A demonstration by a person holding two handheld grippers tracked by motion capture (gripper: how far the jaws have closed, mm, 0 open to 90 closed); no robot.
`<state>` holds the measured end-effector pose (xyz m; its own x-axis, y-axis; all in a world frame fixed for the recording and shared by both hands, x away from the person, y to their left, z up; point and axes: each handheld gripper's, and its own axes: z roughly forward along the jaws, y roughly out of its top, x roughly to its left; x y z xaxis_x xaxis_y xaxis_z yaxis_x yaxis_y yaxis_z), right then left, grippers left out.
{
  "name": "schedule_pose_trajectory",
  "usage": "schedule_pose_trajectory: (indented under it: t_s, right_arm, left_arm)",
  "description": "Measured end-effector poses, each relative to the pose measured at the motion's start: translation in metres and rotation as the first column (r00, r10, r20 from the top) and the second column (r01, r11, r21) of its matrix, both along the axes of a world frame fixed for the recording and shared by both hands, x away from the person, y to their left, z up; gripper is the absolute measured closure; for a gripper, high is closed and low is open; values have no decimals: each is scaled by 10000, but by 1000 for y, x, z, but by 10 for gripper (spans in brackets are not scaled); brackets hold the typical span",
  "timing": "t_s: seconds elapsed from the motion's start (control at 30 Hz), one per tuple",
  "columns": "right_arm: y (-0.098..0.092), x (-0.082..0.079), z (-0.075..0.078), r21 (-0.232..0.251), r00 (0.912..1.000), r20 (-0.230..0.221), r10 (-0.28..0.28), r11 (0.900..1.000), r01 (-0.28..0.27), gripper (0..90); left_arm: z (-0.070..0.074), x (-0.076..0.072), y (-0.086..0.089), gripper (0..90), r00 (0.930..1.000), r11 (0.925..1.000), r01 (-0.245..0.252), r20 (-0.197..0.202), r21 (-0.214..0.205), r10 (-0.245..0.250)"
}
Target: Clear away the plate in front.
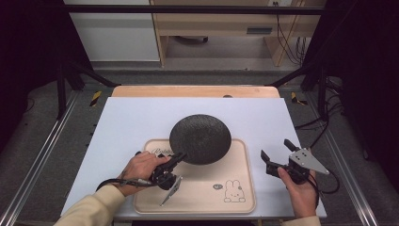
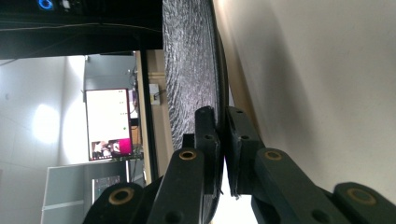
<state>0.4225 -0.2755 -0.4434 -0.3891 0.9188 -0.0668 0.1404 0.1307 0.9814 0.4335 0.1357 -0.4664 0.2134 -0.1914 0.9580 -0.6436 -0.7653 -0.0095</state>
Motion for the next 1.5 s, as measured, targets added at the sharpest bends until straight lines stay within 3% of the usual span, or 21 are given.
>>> schedule_pose_trajectory:
  t_s: [0.57,0.93,1.23,1.5]
  right_arm:
    - [1,0,2,3,9999,127,94,10000,-94,73]
    - [3,1,1,-128,9999,125,80,9999,-78,73]
    - [2,0,0,-295,9999,75,-135,9995,137,73]
    - [2,2,-1,-428,9995,20,-324,9986,324,73]
  left_arm:
    - [-4,-21,6,833,9995,10000,50,-313,-12,-50]
    - [-6,-32,13,831,9990,9990,436,-27,64,-436]
    - [-7,-29,17,831,9963,9964,844,-158,9,-844]
    - [-16,-25,22,830,9939,9938,1077,-252,283,-1070]
